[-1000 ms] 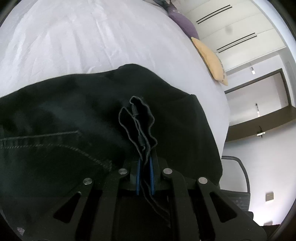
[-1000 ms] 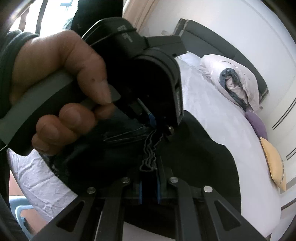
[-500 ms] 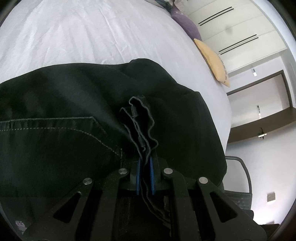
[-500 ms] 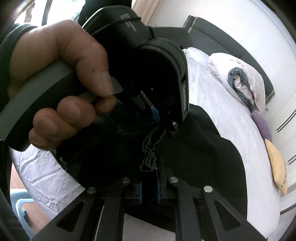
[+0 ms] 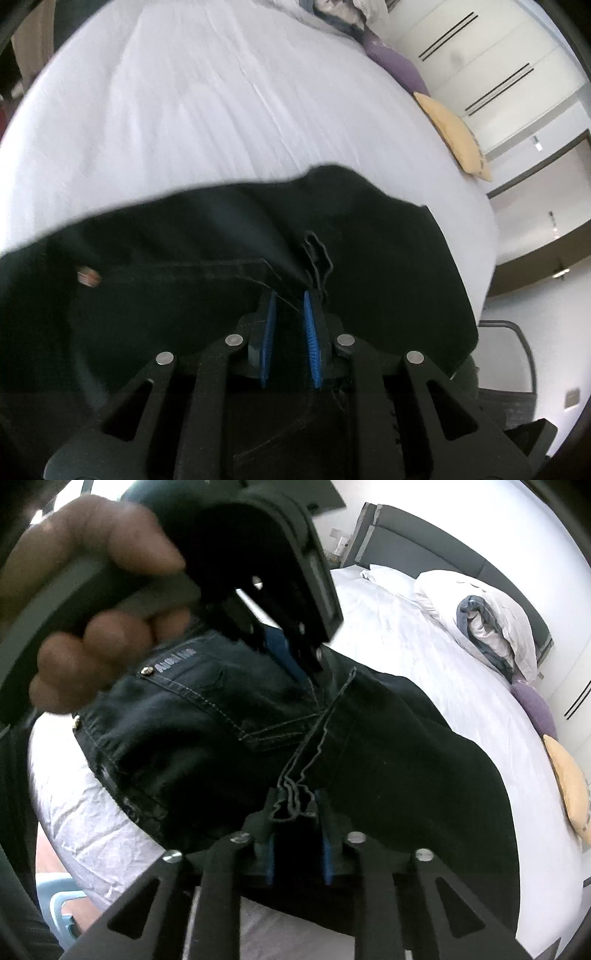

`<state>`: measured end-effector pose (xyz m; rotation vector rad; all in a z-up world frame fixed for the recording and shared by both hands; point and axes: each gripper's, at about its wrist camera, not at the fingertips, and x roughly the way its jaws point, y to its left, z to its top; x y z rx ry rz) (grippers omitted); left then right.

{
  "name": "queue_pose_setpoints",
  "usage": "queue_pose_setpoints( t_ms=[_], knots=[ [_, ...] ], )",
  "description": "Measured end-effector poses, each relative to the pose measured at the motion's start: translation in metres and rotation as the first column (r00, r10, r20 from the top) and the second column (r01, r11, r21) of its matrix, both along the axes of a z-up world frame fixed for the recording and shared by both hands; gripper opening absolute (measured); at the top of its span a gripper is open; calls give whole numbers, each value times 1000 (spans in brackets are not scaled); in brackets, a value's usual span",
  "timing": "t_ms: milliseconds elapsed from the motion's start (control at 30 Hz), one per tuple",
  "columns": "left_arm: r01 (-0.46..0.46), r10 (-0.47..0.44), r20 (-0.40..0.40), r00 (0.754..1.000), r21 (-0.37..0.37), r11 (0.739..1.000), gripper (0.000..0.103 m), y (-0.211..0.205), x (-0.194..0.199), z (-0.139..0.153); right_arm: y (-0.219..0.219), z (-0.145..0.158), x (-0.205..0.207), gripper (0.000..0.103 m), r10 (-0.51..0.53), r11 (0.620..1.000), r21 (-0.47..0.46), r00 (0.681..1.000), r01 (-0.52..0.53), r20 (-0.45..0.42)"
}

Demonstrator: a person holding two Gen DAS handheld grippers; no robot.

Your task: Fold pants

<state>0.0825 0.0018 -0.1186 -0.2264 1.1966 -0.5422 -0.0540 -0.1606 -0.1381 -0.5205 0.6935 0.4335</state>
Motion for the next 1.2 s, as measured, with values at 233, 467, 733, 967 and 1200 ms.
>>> queue_pose_setpoints(
  t_ms=[233, 467, 733, 967, 1200],
  knots=[
    [107, -100, 91, 991, -78, 991, 15, -52, -12, 31, -36, 40, -14, 66, 100, 968, 239, 992, -78, -83],
    [212, -215, -20, 976, -114, 971, 15, -105, -32, -19, -215, 63, 60, 54, 60, 705, 686, 949, 179, -309],
    [187, -198, -45, 979, -189, 964, 15, -102, -33, -49, -292, 25, 190, 54, 255, 487, 827, 859, 282, -443],
    [175, -187, -37, 982, -223, 959, 15, -97, -38, -58, -290, -28, 223, 37, 253, 511, 756, 769, 409, -587],
    [112, -103, 50, 993, -220, 969, 15, -95, -39, -62, -278, -25, 149, 37, 325, 604, 725, 729, 330, -602]
  ],
)
